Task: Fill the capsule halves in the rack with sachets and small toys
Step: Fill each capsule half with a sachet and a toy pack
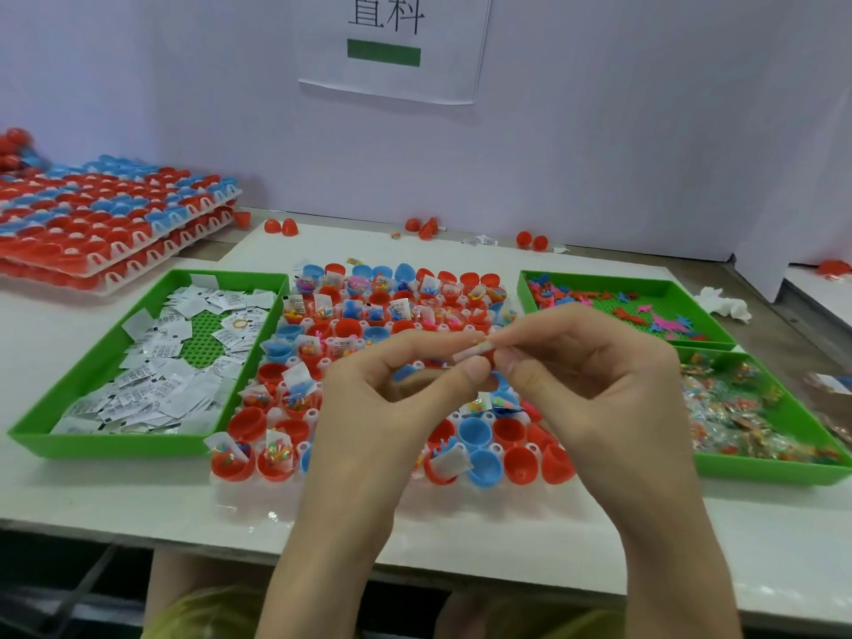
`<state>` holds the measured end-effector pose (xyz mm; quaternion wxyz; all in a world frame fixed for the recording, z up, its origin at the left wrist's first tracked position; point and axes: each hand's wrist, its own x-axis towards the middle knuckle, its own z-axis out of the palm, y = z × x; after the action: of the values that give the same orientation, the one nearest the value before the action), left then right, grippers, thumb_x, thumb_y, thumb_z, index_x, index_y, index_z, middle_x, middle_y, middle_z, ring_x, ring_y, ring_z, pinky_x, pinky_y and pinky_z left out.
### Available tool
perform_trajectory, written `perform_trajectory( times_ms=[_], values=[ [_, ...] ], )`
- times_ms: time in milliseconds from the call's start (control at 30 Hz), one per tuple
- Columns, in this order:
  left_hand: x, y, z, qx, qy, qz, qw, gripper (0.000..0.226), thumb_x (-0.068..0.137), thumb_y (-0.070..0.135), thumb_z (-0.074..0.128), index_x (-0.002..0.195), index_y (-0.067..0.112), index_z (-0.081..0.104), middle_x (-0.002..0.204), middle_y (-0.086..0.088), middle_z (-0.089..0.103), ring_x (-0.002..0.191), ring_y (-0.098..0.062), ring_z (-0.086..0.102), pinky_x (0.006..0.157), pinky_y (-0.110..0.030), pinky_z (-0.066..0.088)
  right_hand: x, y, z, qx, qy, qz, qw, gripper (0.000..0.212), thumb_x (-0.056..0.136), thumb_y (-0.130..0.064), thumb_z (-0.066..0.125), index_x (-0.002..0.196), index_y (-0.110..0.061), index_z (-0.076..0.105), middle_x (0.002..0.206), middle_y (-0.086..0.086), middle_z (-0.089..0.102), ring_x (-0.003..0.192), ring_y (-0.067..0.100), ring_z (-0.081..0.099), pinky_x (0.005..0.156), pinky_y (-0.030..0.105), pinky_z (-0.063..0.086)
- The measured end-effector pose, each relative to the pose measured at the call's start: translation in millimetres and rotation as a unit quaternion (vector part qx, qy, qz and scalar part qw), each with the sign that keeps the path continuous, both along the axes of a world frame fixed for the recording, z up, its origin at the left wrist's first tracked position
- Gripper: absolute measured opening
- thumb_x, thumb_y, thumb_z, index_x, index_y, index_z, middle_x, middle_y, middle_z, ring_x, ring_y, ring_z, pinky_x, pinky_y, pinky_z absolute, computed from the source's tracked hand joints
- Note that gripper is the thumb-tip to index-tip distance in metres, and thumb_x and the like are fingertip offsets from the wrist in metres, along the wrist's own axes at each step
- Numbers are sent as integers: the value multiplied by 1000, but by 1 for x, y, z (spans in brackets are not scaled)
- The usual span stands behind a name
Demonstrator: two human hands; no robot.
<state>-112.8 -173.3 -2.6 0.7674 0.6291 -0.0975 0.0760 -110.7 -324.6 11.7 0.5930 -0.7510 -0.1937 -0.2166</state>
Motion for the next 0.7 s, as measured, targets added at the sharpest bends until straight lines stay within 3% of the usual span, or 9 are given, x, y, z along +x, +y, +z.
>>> perform_trajectory(
  times_ms=[167, 267, 367, 433, 533, 700],
  values=[
    [1, 1, -3, 40, -52, 57, 996, 15, 71, 24, 76, 86, 25, 80, 79, 3, 77, 77, -15, 75, 68, -18, 57, 1, 2, -1, 10, 31, 25, 999, 27, 82, -12, 78, 103, -26, 70, 85, -9, 75, 84, 10, 74, 72, 15, 57],
    [2, 7, -5, 129, -74, 58, 987, 12, 75, 25, 78, 87, 29, 78, 79, 12, 75, 80, -6, 72, 70, -16, 55, 3, -4, -3, -5, 46, 43, 998, 28, 78, -17, 82, 102, -28, 71, 83, -4, 74, 82, 14, 74, 71, 19, 58],
    [4, 10, -13, 342, -88, 92, 931, 20, 79, 40, 75, 99, 40, 70, 90, 25, 69, 97, 1, 61, 88, -17, 45, 5, -12, -8, -75, 62, 11, 995, 30, 76, -12, 84, 96, -32, 72, 80, -6, 73, 79, 14, 73, 71, 21, 59],
    [6, 8, -17, 454, -69, 108, 882, 40, 80, 44, 75, 116, 50, 58, 99, 31, 61, 107, 5, 46, 96, -24, 24, 8, -17, -13, -143, 80, -30, 986, 29, 75, -16, 83, 94, -34, 71, 79, -9, 73, 77, 9, 72, 70, 21, 58],
    [8, 1, -24, 522, -41, 76, 848, 60, 82, 42, 75, 131, 56, 42, 104, 33, 55, 112, 2, 35, 85, -22, 6, 10, -20, -17, -210, 124, -33, 969, 32, 74, -15, 85, 90, -37, 70, 75, -13, 72, 72, 6, 69, 70, 25, 56],
    [12, -6, -36, 544, -41, 43, 837, 63, 84, 42, 71, 132, 57, 33, 115, 25, 53, 113, -9, 34, 81, -25, 6, 13, -18, -23, -254, 171, -8, 952, 33, 72, -7, 82, 87, -35, 71, 75, -10, 72, 69, 11, 70, 66, 34, 58]
  ],
)
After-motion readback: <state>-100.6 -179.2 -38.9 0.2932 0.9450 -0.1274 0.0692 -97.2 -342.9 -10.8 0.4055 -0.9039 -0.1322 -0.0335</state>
